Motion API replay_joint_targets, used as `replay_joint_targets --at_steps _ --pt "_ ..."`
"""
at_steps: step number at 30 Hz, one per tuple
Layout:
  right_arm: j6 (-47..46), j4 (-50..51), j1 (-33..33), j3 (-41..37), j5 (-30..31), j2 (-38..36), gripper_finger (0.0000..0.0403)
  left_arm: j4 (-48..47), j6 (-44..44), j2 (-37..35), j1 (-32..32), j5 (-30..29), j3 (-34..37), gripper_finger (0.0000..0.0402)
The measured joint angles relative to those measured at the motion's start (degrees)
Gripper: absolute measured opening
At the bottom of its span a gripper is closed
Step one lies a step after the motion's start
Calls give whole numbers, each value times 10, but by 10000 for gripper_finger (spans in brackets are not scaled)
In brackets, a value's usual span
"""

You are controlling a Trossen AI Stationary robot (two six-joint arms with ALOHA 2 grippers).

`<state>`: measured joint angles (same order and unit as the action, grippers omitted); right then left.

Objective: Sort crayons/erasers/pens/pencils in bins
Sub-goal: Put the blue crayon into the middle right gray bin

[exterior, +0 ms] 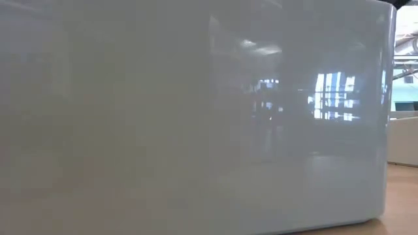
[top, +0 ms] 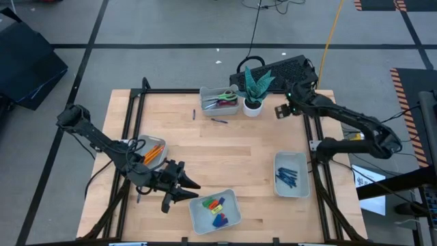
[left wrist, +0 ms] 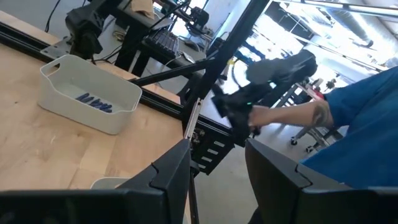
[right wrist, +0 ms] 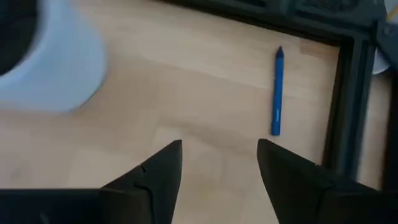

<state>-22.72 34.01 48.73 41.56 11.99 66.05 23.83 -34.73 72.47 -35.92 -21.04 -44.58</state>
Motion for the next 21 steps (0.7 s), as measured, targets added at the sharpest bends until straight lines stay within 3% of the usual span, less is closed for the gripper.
replay_joint_targets --at_steps 5,10,15,21 --pt "-44 -143 50 -69 12 43 199 0 0 0 0 0 0 157" --pt "-78 -276 38 -99 123 87 198 0 0 0 0 0 0 157" --pt "-118 -290 13 -94 224 140 195 0 0 0 0 0 0 157" --pt "-177 -291 3 -94 254 167 164 0 0 0 0 0 0 157"
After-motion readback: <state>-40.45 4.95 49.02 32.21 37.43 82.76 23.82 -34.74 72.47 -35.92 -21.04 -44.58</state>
